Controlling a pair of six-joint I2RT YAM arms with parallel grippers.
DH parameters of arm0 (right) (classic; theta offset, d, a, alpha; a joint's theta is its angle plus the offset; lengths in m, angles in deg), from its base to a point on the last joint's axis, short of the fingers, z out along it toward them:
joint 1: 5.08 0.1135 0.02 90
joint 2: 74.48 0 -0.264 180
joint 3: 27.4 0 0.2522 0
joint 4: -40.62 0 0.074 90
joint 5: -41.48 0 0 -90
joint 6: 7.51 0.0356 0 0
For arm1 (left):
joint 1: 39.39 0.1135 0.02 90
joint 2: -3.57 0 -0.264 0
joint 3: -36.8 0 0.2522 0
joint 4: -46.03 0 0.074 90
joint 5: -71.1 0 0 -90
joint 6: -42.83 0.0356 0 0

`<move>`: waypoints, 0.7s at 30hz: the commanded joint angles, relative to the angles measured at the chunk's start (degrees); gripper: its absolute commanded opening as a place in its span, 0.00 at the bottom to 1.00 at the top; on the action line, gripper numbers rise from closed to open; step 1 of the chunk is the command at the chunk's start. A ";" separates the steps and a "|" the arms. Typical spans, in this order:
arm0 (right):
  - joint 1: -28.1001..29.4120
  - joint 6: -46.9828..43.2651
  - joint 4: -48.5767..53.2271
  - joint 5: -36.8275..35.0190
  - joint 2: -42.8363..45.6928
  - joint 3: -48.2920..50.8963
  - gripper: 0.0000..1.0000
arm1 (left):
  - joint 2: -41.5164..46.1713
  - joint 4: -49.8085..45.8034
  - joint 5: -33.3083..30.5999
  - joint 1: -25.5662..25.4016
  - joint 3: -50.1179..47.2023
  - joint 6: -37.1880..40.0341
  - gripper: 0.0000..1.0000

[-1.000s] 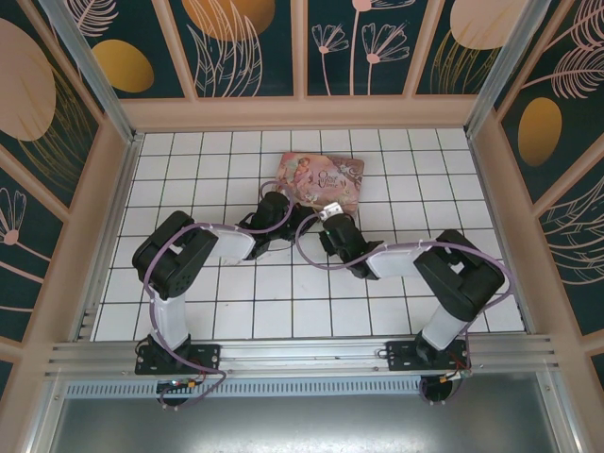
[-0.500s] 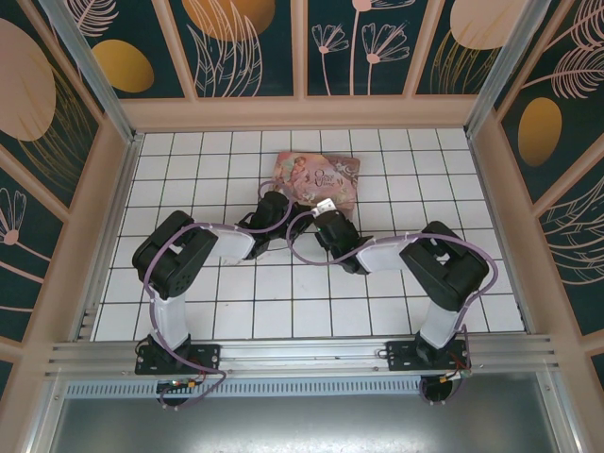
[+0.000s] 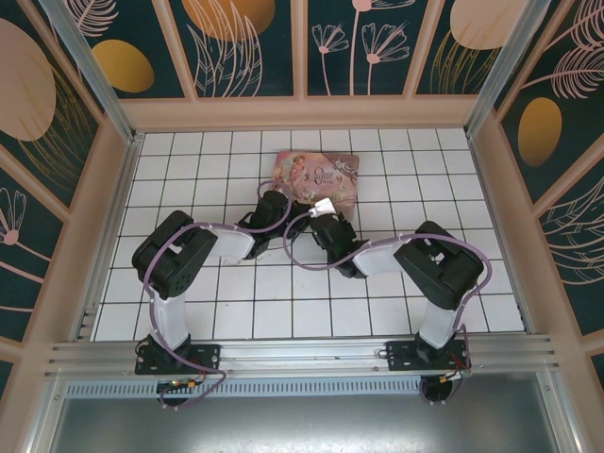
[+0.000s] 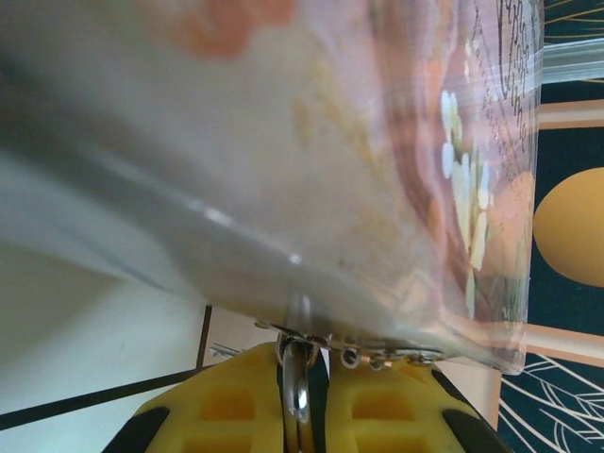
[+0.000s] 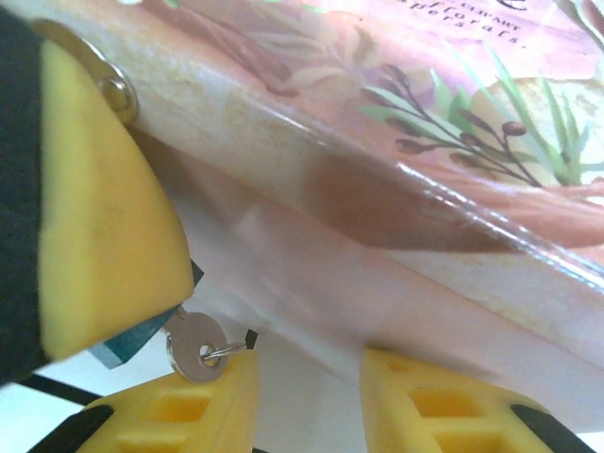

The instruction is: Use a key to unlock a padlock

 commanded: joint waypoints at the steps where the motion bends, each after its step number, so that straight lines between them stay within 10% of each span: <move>1: 0.41 1.78 -9.22 -3.58 -1.84 -0.06 0.31 | 0.04 2.02 6.94 -0.97 -0.02 -2.14 0.00; 12: 0.24 3.11 -9.30 -1.06 -2.31 -2.72 0.12 | 0.30 1.68 6.96 -0.94 -0.53 -1.76 0.00; 21: -4.10 9.50 -1.63 17.83 4.81 -4.06 0.00 | -0.08 1.59 6.62 -0.95 -1.13 -1.25 0.00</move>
